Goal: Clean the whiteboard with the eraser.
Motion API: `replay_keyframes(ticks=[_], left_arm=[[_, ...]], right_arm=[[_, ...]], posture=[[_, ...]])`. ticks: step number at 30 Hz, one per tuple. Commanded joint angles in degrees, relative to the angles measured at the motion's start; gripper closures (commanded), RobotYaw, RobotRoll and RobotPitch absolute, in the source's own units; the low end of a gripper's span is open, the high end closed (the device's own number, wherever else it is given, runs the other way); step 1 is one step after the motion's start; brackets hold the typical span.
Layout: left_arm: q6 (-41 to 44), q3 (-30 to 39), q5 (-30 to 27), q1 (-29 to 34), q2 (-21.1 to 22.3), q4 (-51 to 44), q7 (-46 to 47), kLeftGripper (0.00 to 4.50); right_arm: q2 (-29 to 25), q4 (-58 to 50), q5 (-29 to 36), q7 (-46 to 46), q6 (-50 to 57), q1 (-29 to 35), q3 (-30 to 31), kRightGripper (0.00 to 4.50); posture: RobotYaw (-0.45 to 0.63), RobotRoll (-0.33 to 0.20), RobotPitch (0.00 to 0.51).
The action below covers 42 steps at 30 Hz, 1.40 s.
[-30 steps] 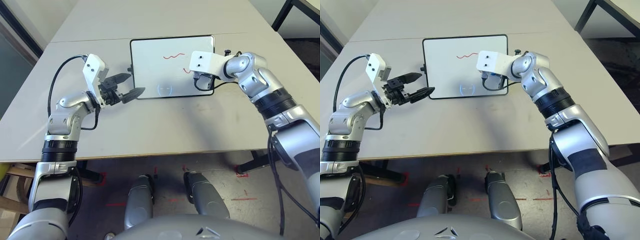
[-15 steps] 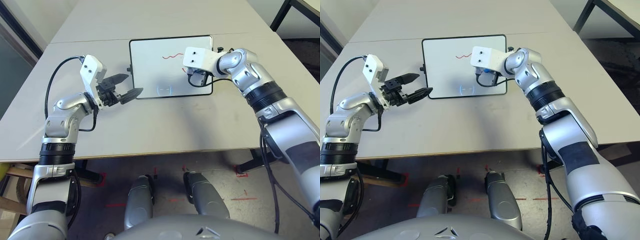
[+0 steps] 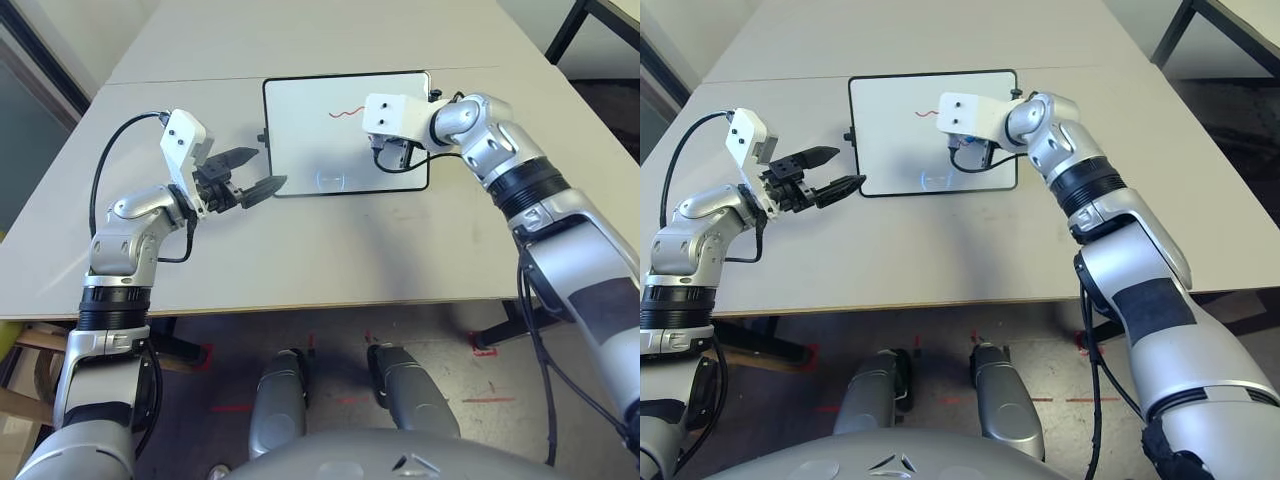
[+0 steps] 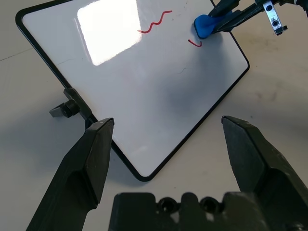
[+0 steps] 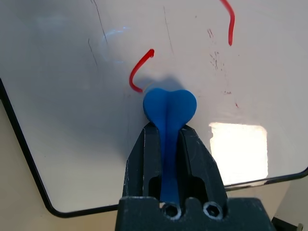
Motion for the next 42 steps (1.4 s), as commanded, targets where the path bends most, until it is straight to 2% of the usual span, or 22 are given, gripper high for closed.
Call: replay_keyframes(ticks=[1,9,17,34,42], left_arm=[[-0.2,-0.3,0.2,-0.1,-0.2,0.0,-0.2,0.00],[-0.4,-0.4,0.3,-0.3,-0.2,0.4,-0.4,0.00],[-0.4,-0.4,0.3,-0.3,-0.2,0.4,-0.4,0.00],[-0.2,0.0,0.1,0.5,-0.2,-0.4,0.2,0.00],[-0.2,0.1,0.1,0.7,-0.3,-0.7,0.3,0.00]], right_arm=[[-1.8,0.5,-1.4,0.5,1.4,2.6,0.4,4.27],[-3.0,-1.4,-0.9,2.0,2.5,4.1,0.1,4.28],[0.5,-1.6,-0.3,2.0,3.8,2.5,0.1,4.28],[7.7,4.9,-0.6,-1.3,2.9,-2.7,-0.1,4.28],[9.3,7.8,-0.6,-2.4,1.7,-4.4,-0.2,4.28]], posture=[[-0.17,0.000,0.139],[-0.18,0.000,0.138],[-0.17,0.000,0.141],[-0.15,0.000,0.144],[-0.15,0.000,0.143]])
